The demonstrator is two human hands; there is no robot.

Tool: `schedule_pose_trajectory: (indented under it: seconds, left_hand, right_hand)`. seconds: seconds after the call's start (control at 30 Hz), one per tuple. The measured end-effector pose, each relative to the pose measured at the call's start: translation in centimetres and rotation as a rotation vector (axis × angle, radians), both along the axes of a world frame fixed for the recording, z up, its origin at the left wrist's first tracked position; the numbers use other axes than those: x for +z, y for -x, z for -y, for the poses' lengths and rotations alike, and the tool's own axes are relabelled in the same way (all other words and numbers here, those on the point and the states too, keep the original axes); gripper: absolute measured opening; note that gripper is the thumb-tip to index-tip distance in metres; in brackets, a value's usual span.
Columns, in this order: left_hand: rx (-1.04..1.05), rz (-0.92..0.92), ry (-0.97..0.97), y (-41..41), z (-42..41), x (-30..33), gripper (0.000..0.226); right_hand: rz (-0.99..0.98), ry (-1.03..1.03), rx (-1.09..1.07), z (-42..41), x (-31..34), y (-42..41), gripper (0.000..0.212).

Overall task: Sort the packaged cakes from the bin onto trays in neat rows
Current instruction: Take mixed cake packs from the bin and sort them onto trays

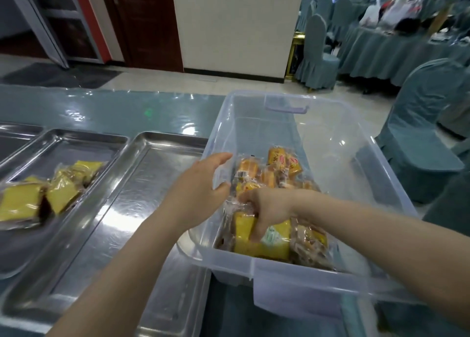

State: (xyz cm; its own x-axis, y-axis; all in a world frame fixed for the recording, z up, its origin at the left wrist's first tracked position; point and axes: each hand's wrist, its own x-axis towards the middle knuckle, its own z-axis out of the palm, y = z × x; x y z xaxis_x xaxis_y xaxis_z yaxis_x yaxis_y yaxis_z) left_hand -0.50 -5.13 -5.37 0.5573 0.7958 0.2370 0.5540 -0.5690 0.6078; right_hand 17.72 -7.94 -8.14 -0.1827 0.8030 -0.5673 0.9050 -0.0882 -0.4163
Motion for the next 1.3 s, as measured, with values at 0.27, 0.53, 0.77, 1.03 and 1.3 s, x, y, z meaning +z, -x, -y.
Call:
schedule_pose_trajectory:
  seconds: [0.27,0.53,0.77,1.03,1.3]
  left_hand:
    - [0.018,0.089,0.079,0.5,0.1,-0.2,0.051]
    - [-0.029,0.134,0.111,0.4,0.0,0.0,0.051]
    - [-0.052,0.196,0.198,0.5,-0.3,0.0,0.057]
    - [0.137,0.36,0.031,1.5,-1.3,2.7,0.02]
    - [0.307,0.979,0.372,8.4,-3.7,3.5,0.025]
  right_hand:
    - [-0.222,-0.17,-0.196,1.5,5.0,-4.1,0.056]
    - [-0.895,-0.14,-0.667,2.8,6.4,-6.4,0.042]
    - [-1.041,-0.148,-0.648,2.9,6.8,-6.7,0.052]
    - [-1.061,-0.248,-0.521,2.2,9.0,-4.2,0.05]
    - [-1.013,-0.479,-0.628,-1.2,11.6,3.4,0.051]
